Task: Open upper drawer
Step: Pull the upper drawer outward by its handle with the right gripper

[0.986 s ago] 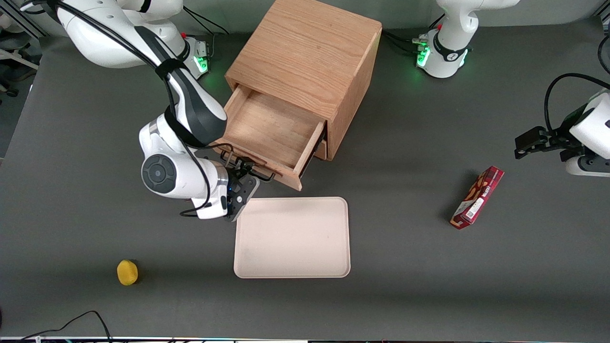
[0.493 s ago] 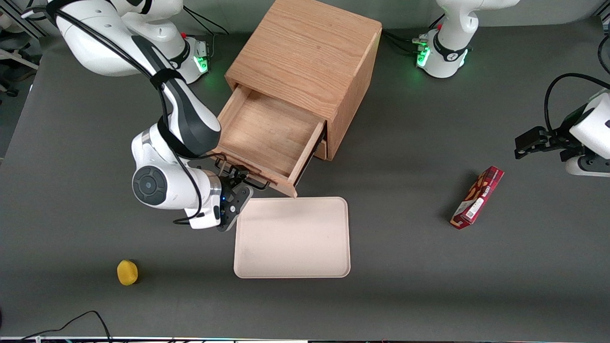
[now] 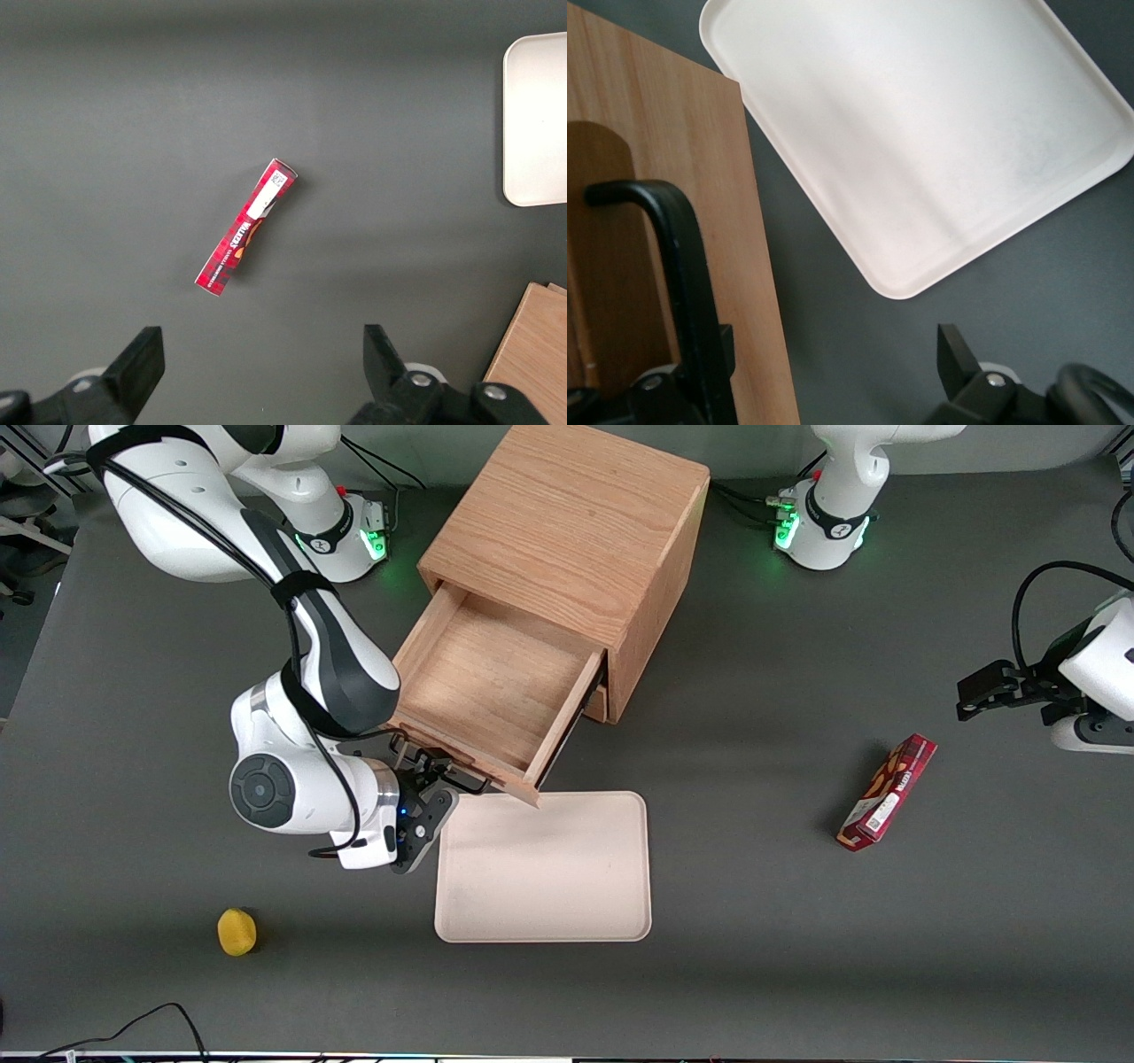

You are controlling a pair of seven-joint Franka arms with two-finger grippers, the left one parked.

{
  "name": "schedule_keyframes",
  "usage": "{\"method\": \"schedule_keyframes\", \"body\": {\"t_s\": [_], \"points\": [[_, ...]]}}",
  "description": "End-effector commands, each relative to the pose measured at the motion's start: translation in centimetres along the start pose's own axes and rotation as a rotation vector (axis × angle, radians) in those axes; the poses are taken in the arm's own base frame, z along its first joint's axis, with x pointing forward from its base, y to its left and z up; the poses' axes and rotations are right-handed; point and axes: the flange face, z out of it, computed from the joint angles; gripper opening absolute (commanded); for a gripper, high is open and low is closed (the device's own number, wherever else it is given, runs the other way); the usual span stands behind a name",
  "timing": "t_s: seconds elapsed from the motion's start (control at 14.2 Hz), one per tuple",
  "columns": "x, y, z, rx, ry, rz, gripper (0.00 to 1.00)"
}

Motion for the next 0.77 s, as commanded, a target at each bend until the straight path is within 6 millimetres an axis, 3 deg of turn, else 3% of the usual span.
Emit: {"method": "schedule_keyframes", "body": {"t_s": [0.0,0.7], "points": [[-0.6,1.9,1.3,-0.035,-0.047,-0.039,1.0],[-1.4,4.9,1.5,-0.049,-0.045,-0.049,1.0]]}}
